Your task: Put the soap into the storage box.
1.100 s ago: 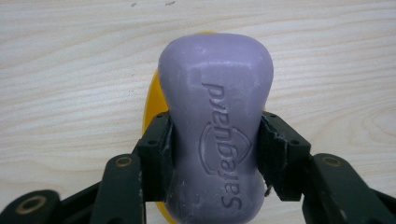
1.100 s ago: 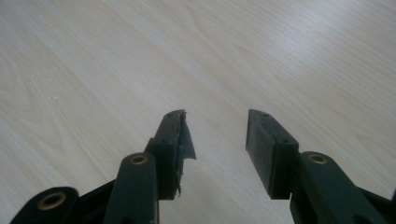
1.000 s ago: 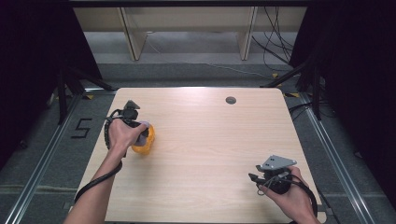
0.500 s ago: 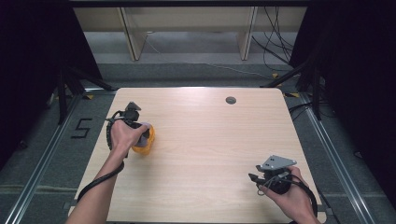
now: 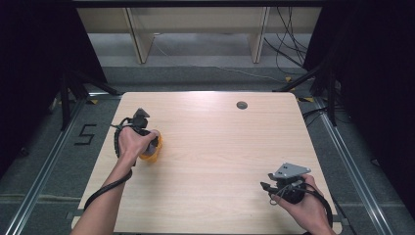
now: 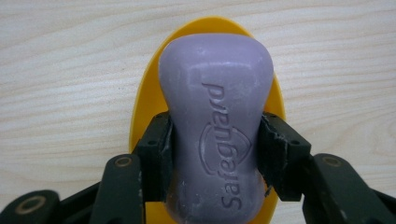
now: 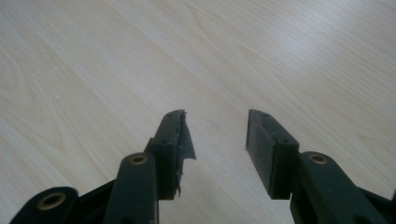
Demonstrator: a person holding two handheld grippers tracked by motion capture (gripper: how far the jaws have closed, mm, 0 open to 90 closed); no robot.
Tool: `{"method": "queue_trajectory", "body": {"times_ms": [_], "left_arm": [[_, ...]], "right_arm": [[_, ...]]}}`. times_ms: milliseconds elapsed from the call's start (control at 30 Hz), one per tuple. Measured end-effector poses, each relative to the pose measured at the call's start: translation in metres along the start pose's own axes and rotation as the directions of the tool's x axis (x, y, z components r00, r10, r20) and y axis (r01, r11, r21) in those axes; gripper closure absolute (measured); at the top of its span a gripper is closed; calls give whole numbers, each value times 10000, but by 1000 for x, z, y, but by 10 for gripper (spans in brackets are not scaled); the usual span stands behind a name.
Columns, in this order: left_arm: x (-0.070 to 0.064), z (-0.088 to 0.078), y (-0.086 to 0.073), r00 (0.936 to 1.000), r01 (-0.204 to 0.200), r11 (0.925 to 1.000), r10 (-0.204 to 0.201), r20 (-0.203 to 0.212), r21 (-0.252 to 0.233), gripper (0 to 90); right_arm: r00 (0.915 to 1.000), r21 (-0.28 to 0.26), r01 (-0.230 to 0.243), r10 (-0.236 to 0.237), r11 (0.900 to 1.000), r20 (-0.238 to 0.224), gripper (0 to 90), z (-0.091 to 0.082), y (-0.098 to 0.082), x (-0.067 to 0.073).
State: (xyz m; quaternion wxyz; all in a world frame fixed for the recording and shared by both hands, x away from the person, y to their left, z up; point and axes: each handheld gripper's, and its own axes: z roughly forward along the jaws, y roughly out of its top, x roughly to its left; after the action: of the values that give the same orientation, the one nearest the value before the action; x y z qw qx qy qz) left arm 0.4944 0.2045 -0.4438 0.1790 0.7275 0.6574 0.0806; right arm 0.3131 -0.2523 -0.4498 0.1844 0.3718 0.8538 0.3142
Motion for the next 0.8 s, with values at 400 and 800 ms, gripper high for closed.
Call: {"method": "queue_trajectory", "body": {"times_ms": [400,800], "left_arm": [[0,4,0,9998,-197,9996,197,-34,197,487],[0,8,-1,9989,-445,9984,450,-121,350,483]], "right_arm": [[10000,51,74,-74,10000,-30,575,0,1,-1],[9999,31,147,-147,9999,-22,573,0,0,-1]]}}
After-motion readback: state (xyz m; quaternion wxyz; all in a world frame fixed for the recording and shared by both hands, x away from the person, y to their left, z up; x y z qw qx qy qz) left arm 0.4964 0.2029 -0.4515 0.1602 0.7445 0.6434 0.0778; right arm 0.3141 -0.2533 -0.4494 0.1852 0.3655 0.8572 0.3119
